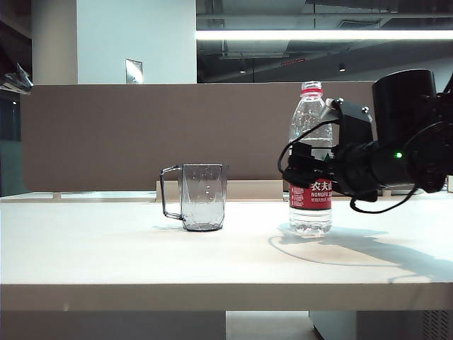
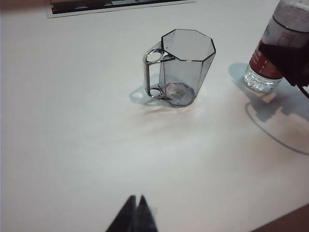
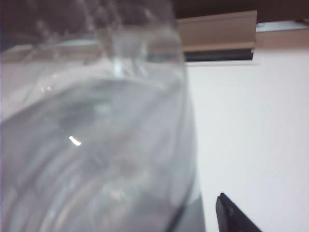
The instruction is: Pick up the mineral water bottle on the table and pour water into the mug until it's full.
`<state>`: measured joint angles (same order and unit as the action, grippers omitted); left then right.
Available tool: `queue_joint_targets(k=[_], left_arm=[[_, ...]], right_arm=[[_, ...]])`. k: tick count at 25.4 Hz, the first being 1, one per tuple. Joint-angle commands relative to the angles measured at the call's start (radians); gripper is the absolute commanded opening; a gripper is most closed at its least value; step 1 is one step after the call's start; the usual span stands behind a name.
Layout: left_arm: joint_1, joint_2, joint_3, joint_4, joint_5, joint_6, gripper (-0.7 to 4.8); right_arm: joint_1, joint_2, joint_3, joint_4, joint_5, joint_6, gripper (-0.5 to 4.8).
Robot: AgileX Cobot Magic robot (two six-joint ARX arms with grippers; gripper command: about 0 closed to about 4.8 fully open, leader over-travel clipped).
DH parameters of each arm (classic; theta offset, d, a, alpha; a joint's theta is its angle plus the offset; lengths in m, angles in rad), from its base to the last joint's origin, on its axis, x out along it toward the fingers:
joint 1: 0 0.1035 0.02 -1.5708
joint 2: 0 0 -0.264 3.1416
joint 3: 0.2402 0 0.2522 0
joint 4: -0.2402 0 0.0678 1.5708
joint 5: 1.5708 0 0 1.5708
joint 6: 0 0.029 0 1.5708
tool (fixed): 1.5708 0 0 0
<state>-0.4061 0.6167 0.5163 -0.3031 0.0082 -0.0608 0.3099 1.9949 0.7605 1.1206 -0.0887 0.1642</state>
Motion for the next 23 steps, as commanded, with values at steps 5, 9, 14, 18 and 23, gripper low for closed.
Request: queue_joint_targets(k=[5,9,14,18,23], left_arm=[[-0.002,-0.001,0.007,0.013,0.003,0.001,-0.01],[-0.002,-0.001,0.007,0.013,0.003,0.001,-0.01],[-0.002,-0.001,0.007,0.013,0.003,0.001,-0.01],[-0.002,-0.001,0.007,0.013,0.003,0.001,-0.01],[-0.002,-0.001,0.007,0.013,0.003,0.001,-0.01]], right_arm=[[0.002,0.014,0.056,0.006,0.005,0.000,4.00],[0.002,0.014,0.060,-0.010,0.005,-0.008,3.65],[0.002,0.014,0.062,-0.046,0.005,-0.025,3.03],[0.002,0.009,0.104,-0.129,0.001,-0.072,3.04],[0.002,-0.005,0.175,-0.258,0.000,-0.129,3.05]])
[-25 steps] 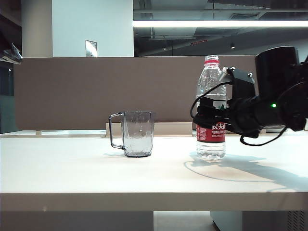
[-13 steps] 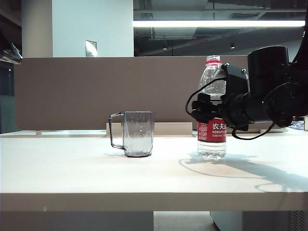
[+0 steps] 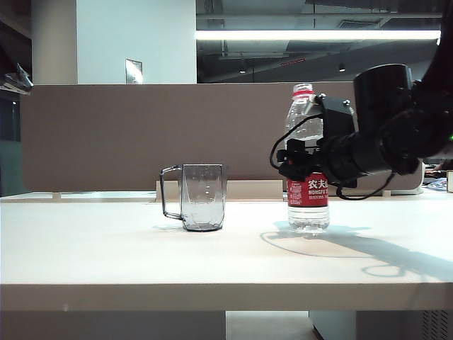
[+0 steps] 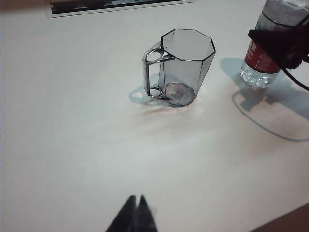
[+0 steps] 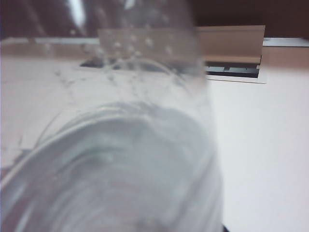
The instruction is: Pick up the mineral water bottle on the table and pour water into the mug until it's full.
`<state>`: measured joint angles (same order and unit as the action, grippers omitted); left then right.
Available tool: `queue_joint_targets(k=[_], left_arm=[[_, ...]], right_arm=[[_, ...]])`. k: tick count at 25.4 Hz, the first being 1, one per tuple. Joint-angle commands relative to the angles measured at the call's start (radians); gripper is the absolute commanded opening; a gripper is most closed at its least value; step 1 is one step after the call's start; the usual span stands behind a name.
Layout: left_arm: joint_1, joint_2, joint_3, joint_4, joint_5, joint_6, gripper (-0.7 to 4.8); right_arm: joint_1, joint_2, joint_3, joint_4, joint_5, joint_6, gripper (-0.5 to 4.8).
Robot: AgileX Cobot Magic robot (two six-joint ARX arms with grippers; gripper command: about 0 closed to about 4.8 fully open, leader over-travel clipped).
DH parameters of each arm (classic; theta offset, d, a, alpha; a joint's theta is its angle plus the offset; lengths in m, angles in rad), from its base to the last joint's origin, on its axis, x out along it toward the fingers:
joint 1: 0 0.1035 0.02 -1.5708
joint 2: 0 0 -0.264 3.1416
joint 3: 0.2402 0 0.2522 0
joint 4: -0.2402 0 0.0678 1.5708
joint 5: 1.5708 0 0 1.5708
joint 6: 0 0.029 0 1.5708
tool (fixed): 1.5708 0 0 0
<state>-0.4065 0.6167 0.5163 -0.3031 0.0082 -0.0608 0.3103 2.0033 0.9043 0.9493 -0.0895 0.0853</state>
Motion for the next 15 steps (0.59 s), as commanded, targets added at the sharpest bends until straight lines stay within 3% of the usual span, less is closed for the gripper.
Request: queue_joint_targets(k=[1,6,15], left_arm=[[-0.001,-0.001,0.007,0.013,0.003,0.001,-0.01],[-0.001,-0.001,0.007,0.013,0.003,0.001,-0.01],[-0.001,-0.001,0.007,0.013,0.004,0.001,-0.01]], right_arm=[[0.002,-0.021,0.062,-0.134,0.001,-0.088,3.05],[0.002,-0.068,0.172,-0.343,0.002,-0.311,3.05],[0.027,-0.099,0.248,-0.495,0.064,-0.642,3.05]])
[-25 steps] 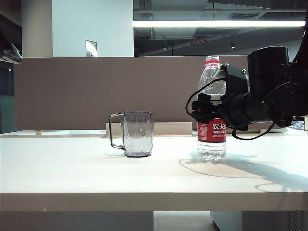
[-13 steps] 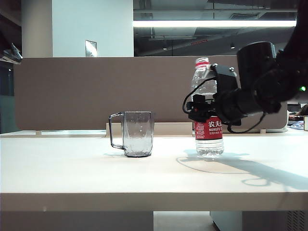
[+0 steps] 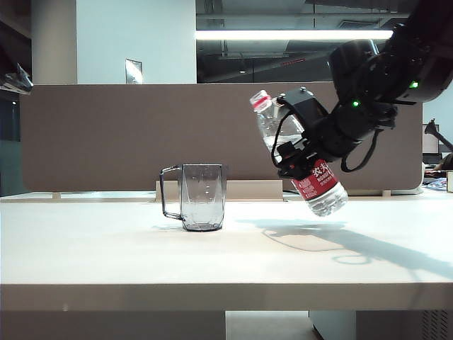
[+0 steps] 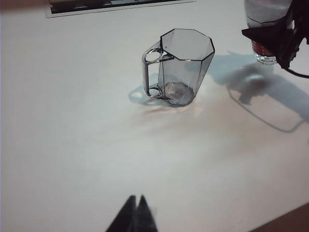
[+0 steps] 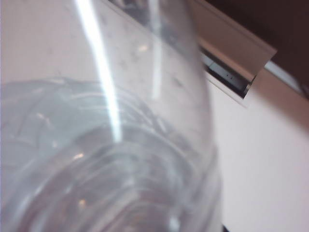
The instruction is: Pick up the mineral water bottle on the table and pour water into the mug until it's full.
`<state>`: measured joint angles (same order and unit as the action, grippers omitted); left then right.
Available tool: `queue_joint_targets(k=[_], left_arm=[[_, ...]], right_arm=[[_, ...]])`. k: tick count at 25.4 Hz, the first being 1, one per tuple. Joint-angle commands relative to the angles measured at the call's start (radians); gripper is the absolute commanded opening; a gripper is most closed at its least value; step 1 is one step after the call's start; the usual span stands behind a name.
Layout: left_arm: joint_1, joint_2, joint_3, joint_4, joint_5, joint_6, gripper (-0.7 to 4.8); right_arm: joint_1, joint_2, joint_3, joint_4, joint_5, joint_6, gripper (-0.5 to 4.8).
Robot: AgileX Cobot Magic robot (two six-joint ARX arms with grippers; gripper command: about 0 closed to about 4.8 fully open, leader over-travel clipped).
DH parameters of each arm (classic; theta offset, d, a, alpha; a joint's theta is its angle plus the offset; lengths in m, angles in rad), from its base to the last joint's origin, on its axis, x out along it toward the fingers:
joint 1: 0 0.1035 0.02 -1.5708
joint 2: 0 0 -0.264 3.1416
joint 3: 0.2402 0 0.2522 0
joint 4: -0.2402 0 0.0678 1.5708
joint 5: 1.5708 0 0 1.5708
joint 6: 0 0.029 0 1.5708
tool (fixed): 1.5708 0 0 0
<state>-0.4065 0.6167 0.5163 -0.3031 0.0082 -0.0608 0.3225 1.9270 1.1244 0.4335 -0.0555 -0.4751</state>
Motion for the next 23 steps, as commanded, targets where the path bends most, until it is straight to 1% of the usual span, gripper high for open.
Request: queue_joint_targets(k=[1,3,7,8,11,13,23], left_arm=[[-0.001,-0.001,0.007,0.013,0.003,0.001,-0.01],[-0.001,-0.001,0.007,0.013,0.003,0.001,-0.01],[-0.001,-0.001,0.007,0.012,0.004,0.001,-0.01],[-0.001,-0.001,0.007,0.013,0.003,0.001,-0.01],[-0.001,-0.001,0.006,0.013,0.003,0.001,-0.01],[-0.001,-0.001,0.006,0.013,0.003,0.001,-0.01],[-0.001,-0.001,0.006,0.013,0.003,0.001,-0.01]], right_arm=[[0.020,-0.023,0.043,-0.006,0.041,-0.108,3.05],[0.033,-0.022,0.061,-0.027,0.059,-0.156,3.05],[0.039,-0.022,0.091,-0.064,0.085,-0.188,3.05],[0.039,-0.022,0.107,-0.089,0.101,-0.222,3.05],[0.039,-0.022,0.120,-0.092,0.106,-0.293,3.05],[0.039,-0.022,0.120,-0.101,0.110,-0.367,3.05],[0.041,-0.022,0.121,-0.091,0.159,-0.565,3.05]])
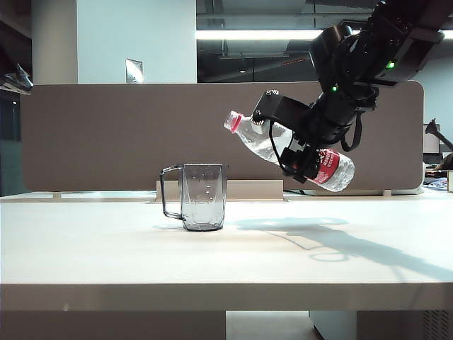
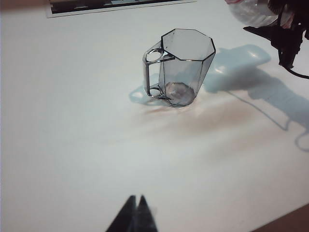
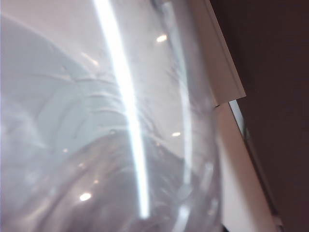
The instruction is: Pick up the mineral water bottle on the table and pour water into the mug until it's full.
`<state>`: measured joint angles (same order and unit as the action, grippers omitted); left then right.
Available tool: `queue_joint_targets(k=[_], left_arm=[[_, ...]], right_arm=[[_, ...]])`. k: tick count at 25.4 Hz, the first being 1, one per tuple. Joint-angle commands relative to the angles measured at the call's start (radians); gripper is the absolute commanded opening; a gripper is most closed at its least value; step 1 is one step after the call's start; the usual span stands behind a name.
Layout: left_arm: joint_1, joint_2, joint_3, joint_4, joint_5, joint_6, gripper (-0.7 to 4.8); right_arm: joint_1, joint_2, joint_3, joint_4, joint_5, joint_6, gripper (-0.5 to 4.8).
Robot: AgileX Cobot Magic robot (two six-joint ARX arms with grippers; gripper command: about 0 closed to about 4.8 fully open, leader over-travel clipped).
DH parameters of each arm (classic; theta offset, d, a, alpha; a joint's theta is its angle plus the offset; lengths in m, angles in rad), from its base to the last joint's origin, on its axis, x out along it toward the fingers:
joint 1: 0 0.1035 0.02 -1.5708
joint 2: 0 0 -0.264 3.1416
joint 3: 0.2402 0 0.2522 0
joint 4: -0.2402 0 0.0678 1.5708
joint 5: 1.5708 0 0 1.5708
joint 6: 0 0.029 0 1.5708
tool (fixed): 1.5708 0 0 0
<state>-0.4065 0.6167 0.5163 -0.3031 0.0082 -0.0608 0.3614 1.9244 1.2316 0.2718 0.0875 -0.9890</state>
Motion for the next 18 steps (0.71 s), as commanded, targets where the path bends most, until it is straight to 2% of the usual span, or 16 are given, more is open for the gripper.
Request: queue_joint_targets(k=[1,9,15,18], left_arm=[[-0.001,-0.001,0.006,0.013,0.003,0.001,-0.01],[-0.001,-0.001,0.006,0.013,0.003,0.001,-0.01],[-0.001,-0.001,0.006,0.013,0.003,0.001,-0.01],[-0.001,-0.001,0.006,0.013,0.004,0.001,-0.01]], right_arm=[[0.002,-0.019,0.013,0.074,0.016,-0.074,3.05],[0.002,-0.002,0.120,0.026,0.027,-0.116,3.05],[0.025,0.012,0.139,0.023,0.029,-0.254,3.05],[0.039,0.012,0.139,0.031,0.053,-0.285,3.05]])
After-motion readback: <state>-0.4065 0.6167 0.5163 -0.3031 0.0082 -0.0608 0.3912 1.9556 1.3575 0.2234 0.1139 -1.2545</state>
